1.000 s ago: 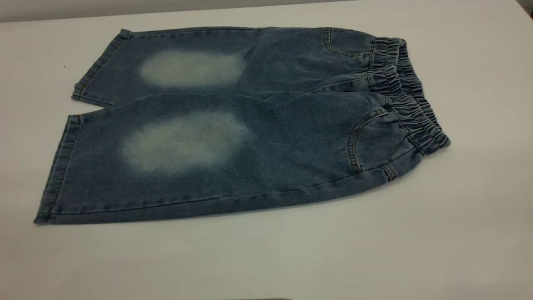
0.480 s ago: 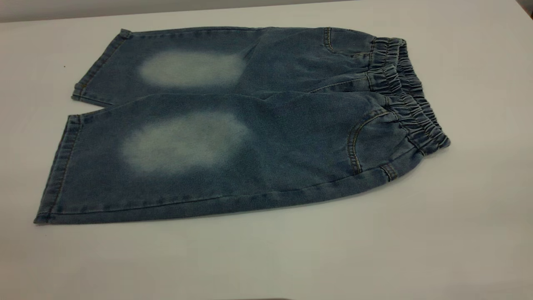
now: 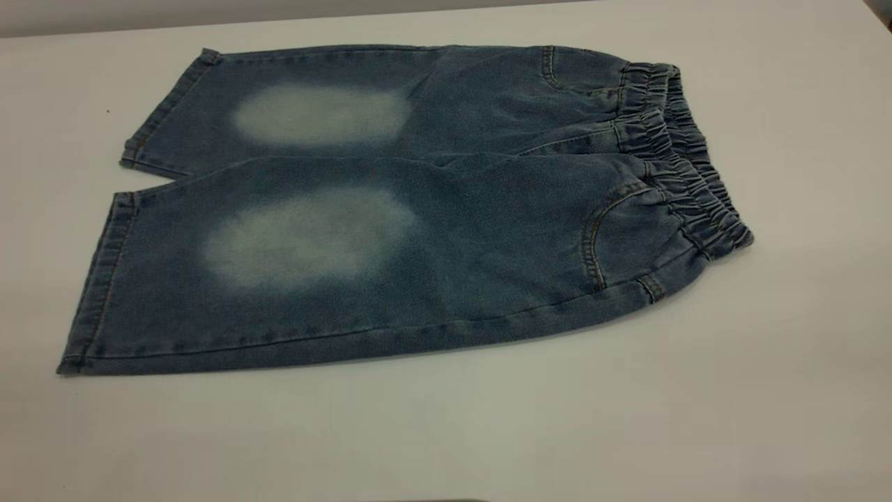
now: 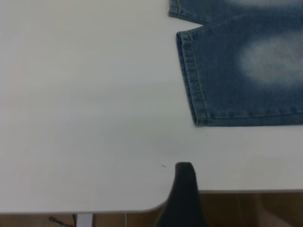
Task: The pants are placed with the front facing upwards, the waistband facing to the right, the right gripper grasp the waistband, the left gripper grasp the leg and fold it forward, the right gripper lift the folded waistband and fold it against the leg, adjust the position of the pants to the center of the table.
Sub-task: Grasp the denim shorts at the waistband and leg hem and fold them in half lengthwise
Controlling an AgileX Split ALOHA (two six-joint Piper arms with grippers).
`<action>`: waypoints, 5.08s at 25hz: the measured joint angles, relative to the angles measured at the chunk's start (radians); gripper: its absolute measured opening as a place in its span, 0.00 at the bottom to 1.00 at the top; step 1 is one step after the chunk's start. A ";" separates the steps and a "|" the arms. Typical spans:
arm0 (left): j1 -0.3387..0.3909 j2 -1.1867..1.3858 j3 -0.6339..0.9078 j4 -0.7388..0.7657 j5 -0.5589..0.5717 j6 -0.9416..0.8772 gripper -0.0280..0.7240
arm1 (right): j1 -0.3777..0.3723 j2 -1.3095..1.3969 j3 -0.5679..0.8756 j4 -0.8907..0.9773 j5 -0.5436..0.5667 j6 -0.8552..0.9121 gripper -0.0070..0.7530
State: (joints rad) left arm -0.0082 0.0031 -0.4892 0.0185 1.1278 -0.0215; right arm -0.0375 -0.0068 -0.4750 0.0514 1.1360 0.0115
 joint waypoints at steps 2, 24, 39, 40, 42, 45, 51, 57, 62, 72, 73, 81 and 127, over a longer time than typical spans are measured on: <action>0.000 0.052 -0.008 0.000 -0.005 -0.005 0.79 | 0.000 0.019 0.000 0.000 -0.003 0.016 0.60; 0.000 0.922 -0.148 -0.497 -0.548 0.207 0.79 | 0.000 0.865 -0.118 0.478 -0.268 -0.195 0.77; 0.000 1.087 -0.151 -1.038 -0.677 0.864 0.79 | 0.000 1.241 -0.118 1.121 -0.378 -0.761 0.79; 0.000 1.087 -0.151 -1.049 -0.677 0.877 0.79 | 0.000 1.283 -0.118 1.140 -0.384 -0.772 0.80; 0.000 1.087 -0.151 -1.058 -0.677 0.892 0.79 | 0.000 1.353 -0.119 1.166 -0.396 -0.795 0.80; 0.000 1.087 -0.151 -1.062 -0.677 0.899 0.79 | 0.000 1.447 -0.119 1.204 -0.424 -0.826 0.80; 0.000 1.087 -0.151 -1.062 -0.682 0.900 0.79 | 0.000 1.617 -0.121 1.309 -0.473 -0.914 0.79; 0.000 1.087 -0.151 -1.062 -0.684 0.900 0.79 | 0.000 1.796 -0.131 1.474 -0.507 -1.067 0.79; 0.000 1.087 -0.151 -1.063 -0.690 0.900 0.79 | 0.000 1.921 -0.132 1.568 -0.522 -1.177 0.79; 0.000 1.087 -0.151 -1.063 -0.698 0.900 0.79 | 0.000 2.064 -0.171 1.764 -0.529 -1.389 0.79; 0.000 1.087 -0.151 -1.063 -0.699 0.900 0.79 | 0.000 2.073 -0.179 1.765 -0.529 -1.393 0.79; 0.000 1.087 -0.151 -1.064 -0.701 0.900 0.79 | 0.000 2.114 -0.237 1.770 -0.549 -1.426 0.79; 0.000 1.087 -0.151 -1.086 -0.703 0.901 0.79 | -0.121 2.196 -0.280 1.762 -0.122 -1.601 0.77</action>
State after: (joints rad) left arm -0.0082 1.0906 -0.6405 -1.0671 0.4244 0.8793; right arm -0.1590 2.1891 -0.7549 1.8129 1.0139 -1.5893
